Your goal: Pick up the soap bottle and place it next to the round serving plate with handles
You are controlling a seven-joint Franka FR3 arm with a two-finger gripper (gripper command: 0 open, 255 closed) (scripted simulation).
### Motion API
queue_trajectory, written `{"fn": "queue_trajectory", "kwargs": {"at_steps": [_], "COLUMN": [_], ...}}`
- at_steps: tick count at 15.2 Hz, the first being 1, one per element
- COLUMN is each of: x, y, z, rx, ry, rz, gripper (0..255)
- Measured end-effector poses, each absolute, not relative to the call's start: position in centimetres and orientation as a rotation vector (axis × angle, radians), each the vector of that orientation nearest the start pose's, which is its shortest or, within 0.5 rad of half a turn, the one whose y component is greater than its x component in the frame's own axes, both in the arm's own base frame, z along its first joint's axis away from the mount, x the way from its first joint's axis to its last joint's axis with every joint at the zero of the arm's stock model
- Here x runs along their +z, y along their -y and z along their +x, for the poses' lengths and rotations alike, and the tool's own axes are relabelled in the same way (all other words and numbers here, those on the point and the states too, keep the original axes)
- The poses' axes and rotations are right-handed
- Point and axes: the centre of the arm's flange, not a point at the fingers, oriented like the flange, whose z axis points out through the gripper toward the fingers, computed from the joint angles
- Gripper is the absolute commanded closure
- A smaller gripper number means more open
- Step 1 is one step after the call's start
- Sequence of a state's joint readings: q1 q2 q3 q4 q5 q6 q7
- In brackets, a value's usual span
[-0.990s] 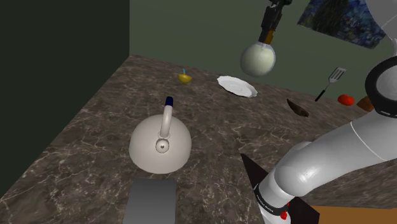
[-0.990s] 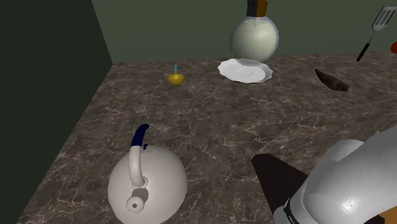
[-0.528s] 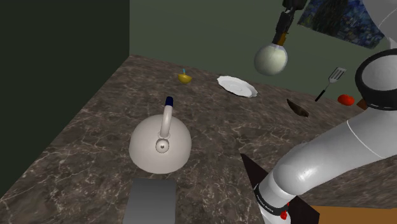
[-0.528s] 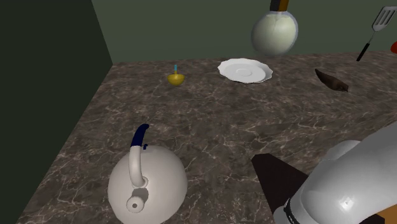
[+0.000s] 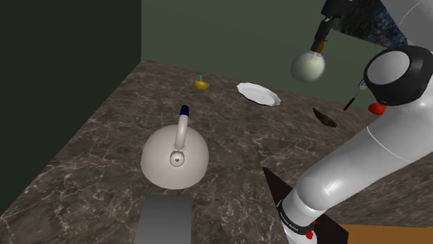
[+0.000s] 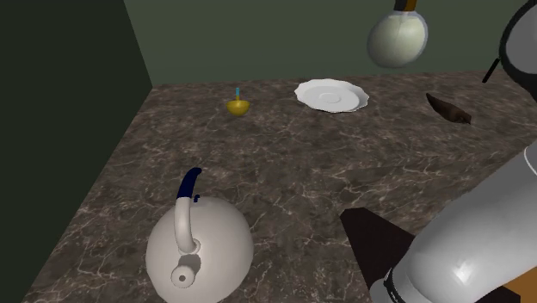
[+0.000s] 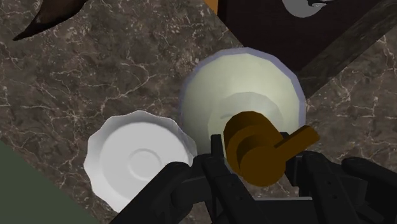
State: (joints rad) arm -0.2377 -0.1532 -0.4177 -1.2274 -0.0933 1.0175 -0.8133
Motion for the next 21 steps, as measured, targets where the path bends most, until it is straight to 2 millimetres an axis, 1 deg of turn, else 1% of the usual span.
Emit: {"fn": "queue_trajectory", "kwargs": {"at_steps": [7,9,10,12,15,21], "x": [79.7,79.7,79.4,78.5,77.2,73.9], "y": [37.5,40.5,41.1,41.6,41.9,41.9], "z": [28.9,28.0,28.0,27.9,27.8,27.7], "rx": [0.100,0.098,0.100,0.102,0.101,0.102], "ry": [0.180,0.173,0.180,0.185,0.185,0.186], "rz": [-3.101,-3.103,-3.101,-3.101,-3.101,-3.102], "gripper": [255,255,255,255,255,255]}}
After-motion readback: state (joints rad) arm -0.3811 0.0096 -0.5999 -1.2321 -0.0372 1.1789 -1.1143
